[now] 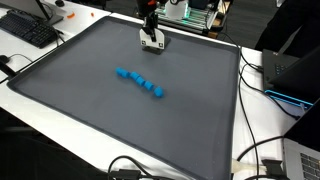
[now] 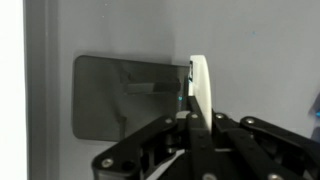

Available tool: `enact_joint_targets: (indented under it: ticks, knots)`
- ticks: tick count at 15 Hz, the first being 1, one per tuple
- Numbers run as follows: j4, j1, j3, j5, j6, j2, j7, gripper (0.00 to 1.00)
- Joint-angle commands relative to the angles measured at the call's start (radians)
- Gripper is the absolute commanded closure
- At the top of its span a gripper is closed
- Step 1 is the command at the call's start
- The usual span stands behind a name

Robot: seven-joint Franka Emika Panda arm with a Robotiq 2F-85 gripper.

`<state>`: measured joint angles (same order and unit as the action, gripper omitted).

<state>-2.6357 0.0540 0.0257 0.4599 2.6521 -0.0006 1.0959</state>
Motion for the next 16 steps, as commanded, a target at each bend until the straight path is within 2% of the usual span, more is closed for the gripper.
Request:
enact_joint_targets:
  ticks: [1, 16]
  knots:
    - [-0.042, 0.002, 0.014, 0.031, 0.060, -0.017, 0.028, 0.99]
    - [-0.049, 0.008, 0.030, 0.048, 0.128, 0.009, 0.034, 0.99]
